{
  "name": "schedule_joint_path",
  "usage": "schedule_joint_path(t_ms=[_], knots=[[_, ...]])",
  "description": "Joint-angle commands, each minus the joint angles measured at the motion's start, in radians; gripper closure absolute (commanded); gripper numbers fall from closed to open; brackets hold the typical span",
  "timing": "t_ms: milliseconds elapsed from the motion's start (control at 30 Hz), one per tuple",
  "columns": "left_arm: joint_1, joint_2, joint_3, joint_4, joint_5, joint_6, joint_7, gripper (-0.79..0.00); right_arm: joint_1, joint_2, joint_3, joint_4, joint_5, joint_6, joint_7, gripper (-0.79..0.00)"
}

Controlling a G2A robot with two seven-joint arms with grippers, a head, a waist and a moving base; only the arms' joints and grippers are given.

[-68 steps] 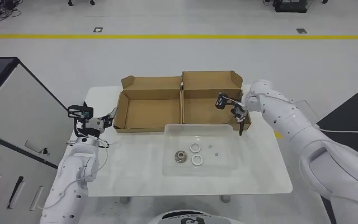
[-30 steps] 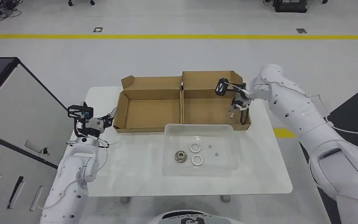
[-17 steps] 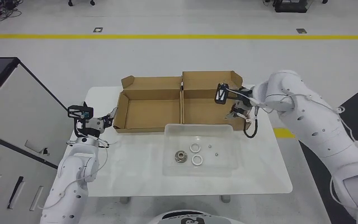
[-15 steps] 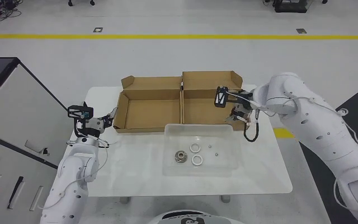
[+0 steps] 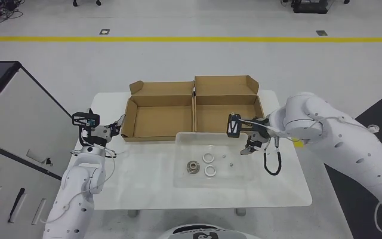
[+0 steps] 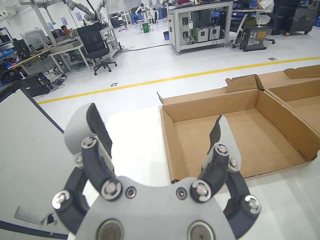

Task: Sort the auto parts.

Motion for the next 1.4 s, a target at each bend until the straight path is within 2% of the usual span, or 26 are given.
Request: schedule_joint_path(t_ms=[0,233,500,733,1000,1100,1300,1367], knots=[[0.0,0.0,0.0,0.0,0.0,0.0,0.0,-0.785,0.0,0.0,0.0,0.0,0.0,0.0,0.0,-0.785],[0.0,0.0,0.0,0.0,0.0,0.0,0.0,-0.785,-0.013,-0.006,-0.026,-0.024,-0.012,-0.003,-0.004,-0.785],[0.0,0.0,0.0,0.0,0.0,0.0,0.0,-0.785,0.062,-0.037,-0.187,-0.062,-0.004,0.073,0.073,-0.785],[0.0,0.0,0.0,0.0,0.0,0.0,0.0,-0.785,0.161,-0.084,-0.338,0.003,0.02,0.096,0.095,-0.785],[0.0,0.0,0.0,0.0,0.0,0.0,0.0,-0.785,0.218,-0.14,-0.437,0.102,0.041,0.074,0.074,-0.785],[0.0,0.0,0.0,0.0,0.0,0.0,0.0,-0.785,0.23,-0.157,-0.461,0.126,0.04,0.073,0.072,-0.677],[0.0,0.0,0.0,0.0,0.0,0.0,0.0,-0.785,0.239,-0.181,-0.492,0.157,0.036,0.078,0.077,-0.391],[0.0,0.0,0.0,0.0,0.0,0.0,0.0,-0.785,0.24,-0.188,-0.501,0.167,0.034,0.078,0.078,-0.385]])
